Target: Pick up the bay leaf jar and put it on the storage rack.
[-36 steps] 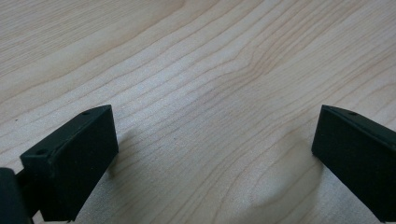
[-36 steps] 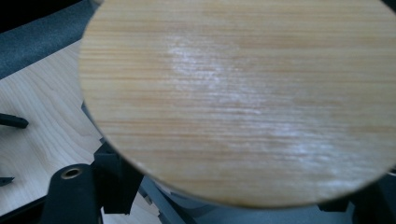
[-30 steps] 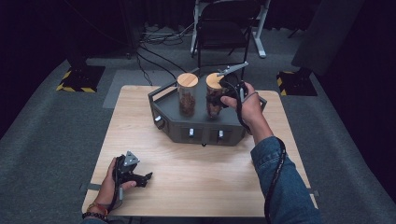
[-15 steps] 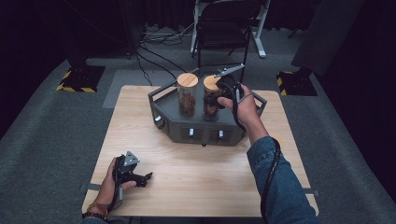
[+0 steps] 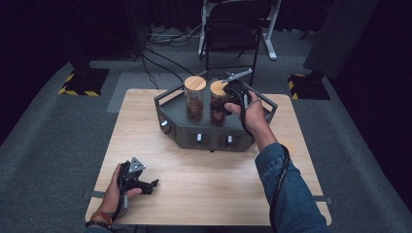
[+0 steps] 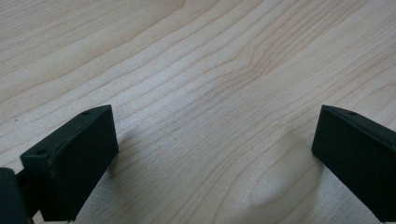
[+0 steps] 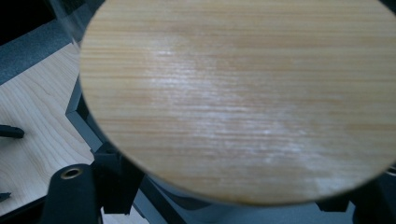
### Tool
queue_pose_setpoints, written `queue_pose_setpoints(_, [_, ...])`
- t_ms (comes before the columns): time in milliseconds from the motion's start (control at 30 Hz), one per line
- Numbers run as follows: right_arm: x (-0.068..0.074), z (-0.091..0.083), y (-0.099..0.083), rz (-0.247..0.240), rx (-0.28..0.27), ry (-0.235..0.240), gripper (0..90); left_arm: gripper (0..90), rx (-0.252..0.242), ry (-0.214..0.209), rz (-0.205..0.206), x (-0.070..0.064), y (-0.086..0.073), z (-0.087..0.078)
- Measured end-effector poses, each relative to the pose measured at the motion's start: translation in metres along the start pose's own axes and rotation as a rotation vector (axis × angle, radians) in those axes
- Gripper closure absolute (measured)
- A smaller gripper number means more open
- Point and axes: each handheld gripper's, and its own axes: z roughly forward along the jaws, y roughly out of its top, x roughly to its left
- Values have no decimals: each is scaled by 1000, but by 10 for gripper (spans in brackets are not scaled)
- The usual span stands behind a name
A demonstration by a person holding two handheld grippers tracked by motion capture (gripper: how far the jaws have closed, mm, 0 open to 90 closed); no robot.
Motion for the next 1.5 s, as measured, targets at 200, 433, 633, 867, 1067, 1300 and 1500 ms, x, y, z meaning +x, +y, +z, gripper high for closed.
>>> queue_pose_setpoints(200, [0,1,-1,4,-13,-2,251,0,0,-1,-2,0,0,0])
queue_pose_setpoints(433, [-1,1,-2,13,-19,3,246,0,-1,-1,-2,0,0,0])
queue_pose_setpoints(633, [0,1,-2,2,-31,-7,125,0,0,-1,-2,0,0,0])
queue_pose_setpoints(867, [2,3,-4,6,-42,-32,30,0,-1,-1,-2,0,0,0])
queue_pose_setpoints(1067, [6,1,-4,-20,-37,-40,28,0,-1,-1,-2,0,0,0])
queue_pose_setpoints(1300, [7,-2,-9,-78,-10,-79,28,0,0,0,0,0,0,0])
queue_pose_setpoints(1500, [5,-12,-15,-122,2,-106,28,0,-1,0,-1,0,0,0])
